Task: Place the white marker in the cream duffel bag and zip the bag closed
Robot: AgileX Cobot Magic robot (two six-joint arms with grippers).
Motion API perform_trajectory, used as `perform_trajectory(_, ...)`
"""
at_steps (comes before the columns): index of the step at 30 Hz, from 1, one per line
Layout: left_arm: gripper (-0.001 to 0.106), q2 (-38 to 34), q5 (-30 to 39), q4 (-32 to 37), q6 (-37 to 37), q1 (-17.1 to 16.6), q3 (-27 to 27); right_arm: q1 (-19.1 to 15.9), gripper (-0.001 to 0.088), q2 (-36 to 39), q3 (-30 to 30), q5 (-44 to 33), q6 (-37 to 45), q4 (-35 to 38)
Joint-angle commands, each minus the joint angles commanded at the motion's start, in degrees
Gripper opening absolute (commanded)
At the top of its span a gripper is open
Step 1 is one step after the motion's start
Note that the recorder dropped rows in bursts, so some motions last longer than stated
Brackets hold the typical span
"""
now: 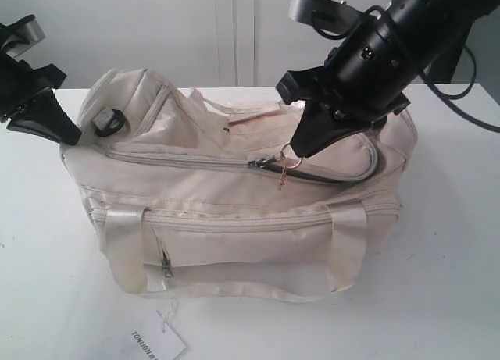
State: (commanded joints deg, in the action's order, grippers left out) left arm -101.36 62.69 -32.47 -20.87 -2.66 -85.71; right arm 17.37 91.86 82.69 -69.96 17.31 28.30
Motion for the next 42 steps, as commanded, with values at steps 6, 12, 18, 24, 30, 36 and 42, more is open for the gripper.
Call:
perform_trajectory(6,0.0,0.0,0.0,-0.1,0.0,0.0,0.0,0.0,0.0,0.0,-0.1,0.0,-0.2,0.5)
perform_trajectory(12,0.002,0.0,-0.6,-2.0,0.4,0.0,0.0,0.0,0.0,0.0,-0.1,0.0,-0.7,4.4)
perform_trajectory(18,0.038,0.4,-0.2,-3.7,-0.5,0.0,0.0,0.0,0.0,0.2,-0.1,0.6,-1.0,5.9)
perform_trajectory(24,0.056,4.1,-0.2,-3.9,-2.2,0.0,0.0,0.0,0.0,0.5,-0.1,2.0,-2.1,6.2)
perform_trajectory(30,0.056,8.7,0.2,-3.8,-5.5,0.0,0.0,0.0,0.0,0.6,-0.1,2.3,-2.1,7.5)
perform_trajectory(36,0.055,12.3,1.8,-3.8,-7.0,0.0,0.0,0.0,0.0,0.6,-0.1,2.3,-2.1,8.1)
perform_trajectory(42,0.055,15.5,3.3,-4.9,-7.4,0.0,0.0,0.0,0.0,0.6,-0.1,2.3,-2.1,8.1)
